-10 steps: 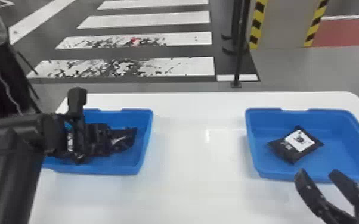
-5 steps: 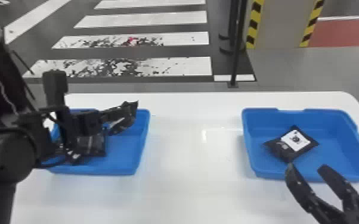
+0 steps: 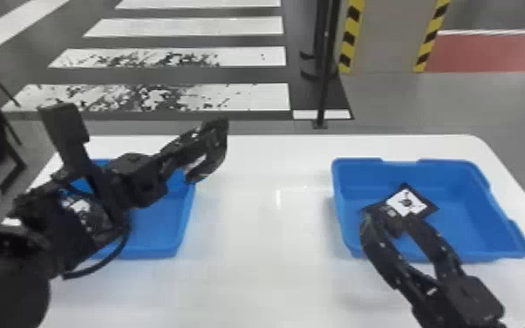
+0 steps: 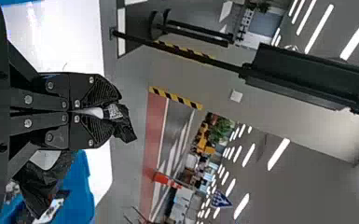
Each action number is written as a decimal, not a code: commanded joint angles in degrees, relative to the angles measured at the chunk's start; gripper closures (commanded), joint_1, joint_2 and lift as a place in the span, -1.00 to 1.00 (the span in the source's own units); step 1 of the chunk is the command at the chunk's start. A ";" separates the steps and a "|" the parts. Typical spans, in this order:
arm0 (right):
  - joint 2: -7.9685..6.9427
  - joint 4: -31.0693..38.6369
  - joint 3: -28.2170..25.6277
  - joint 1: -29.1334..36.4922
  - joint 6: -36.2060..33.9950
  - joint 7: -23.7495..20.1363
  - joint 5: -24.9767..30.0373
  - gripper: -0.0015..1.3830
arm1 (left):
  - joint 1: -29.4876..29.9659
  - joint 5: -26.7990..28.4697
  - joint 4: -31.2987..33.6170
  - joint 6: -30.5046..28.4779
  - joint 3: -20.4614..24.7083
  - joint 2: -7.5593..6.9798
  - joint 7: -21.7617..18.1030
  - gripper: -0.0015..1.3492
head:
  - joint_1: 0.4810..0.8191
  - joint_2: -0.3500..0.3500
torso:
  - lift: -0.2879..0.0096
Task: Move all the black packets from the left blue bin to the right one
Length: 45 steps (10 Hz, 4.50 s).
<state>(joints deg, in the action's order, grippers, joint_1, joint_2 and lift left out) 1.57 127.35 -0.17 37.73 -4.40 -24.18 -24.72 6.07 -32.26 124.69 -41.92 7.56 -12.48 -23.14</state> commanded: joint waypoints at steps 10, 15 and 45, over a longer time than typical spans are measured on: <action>3.00 0.68 11.83 -6.94 -0.09 -1.93 -5.21 -0.55 | 1.52 -1.56 0.53 13.94 -17.05 -0.52 2.05 0.79 | 0.27 -0.02 | -0.31; 3.09 -0.44 13.43 -9.05 -0.09 -1.93 -5.67 -0.55 | 0.95 -2.25 0.53 13.80 -19.90 -0.70 2.14 0.79 | 0.27 -0.07 | -0.31; -0.87 -5.93 -12.28 -5.81 -2.06 4.23 12.61 -0.79 | 20.08 1.52 15.44 10.98 6.03 1.32 6.18 -0.77 | 0.27 -0.43 | -0.31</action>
<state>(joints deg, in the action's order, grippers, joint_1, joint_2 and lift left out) 0.94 119.79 -13.17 30.46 -7.29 -19.95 -12.12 26.34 -32.17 140.13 -29.85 12.40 -11.43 -16.94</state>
